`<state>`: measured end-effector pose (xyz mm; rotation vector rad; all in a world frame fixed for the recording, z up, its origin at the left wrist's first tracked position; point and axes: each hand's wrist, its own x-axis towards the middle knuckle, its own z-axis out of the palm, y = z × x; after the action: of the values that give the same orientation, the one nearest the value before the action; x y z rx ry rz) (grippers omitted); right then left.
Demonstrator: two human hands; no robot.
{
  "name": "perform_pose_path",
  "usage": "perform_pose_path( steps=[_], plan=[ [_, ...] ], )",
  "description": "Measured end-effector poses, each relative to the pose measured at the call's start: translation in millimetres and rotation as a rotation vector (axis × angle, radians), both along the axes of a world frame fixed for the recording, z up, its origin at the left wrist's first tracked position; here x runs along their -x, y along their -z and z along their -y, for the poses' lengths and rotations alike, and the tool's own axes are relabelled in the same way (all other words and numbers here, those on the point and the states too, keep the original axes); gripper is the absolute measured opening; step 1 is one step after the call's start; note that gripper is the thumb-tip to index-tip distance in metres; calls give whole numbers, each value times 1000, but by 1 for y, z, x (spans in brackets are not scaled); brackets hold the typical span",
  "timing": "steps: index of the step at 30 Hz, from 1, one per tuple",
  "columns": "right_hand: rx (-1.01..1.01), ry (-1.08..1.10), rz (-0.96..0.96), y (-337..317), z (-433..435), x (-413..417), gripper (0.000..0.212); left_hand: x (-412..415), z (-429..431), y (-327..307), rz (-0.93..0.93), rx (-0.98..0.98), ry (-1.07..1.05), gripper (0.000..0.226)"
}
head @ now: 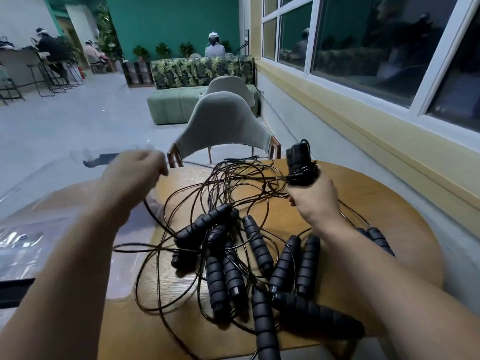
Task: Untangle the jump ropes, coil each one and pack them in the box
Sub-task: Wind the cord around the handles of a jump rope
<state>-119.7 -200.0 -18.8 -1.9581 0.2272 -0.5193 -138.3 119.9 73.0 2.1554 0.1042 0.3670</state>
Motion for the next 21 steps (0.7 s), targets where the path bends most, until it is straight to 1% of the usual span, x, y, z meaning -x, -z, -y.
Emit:
perform_pose_path(
  steps=[1,2,3,4,5,6,7,8,9,11,13,14,16,19,21],
  plan=[
    [-4,-14,1,0,-1,1,24,-2,3,4,-81,-163,-4,24],
    [-9,-30,9,0,-2,2,24,-2,6,7,-119,-344,-27,18],
    [-13,-43,14,-1,-3,3,24,-2,12,8,-113,-503,-59,20],
    [-15,-56,24,-1,-5,4,25,-1,18,10,-72,-611,-80,33],
    [-14,-64,32,-2,-8,5,27,2,26,10,7,-687,-80,47],
    [-15,-78,45,-2,-10,7,30,4,34,12,122,-747,-62,57],
    [-23,-94,54,-3,-13,8,33,7,44,14,241,-791,-24,62],
    [-35,-112,60,-2,-16,9,35,9,54,16,340,-800,21,62],
    [-42,-130,61,-2,-19,11,36,12,65,19,413,-766,78,57],
    [-47,-164,61,-1,-24,13,35,17,89,26,457,-616,225,37],
    [-57,-186,66,0,-28,14,36,20,111,36,418,-509,315,17],
    [-61,-196,68,0,-30,15,36,18,118,43,383,-465,328,12],
    [-73,-207,65,1,-33,17,34,9,127,55,261,-383,316,12],
    [-84,-215,67,3,-35,18,34,-2,128,67,99,-378,253,17],
    [-77,-226,61,4,-35,19,33,-5,126,70,48,-371,226,23]
  ],
)
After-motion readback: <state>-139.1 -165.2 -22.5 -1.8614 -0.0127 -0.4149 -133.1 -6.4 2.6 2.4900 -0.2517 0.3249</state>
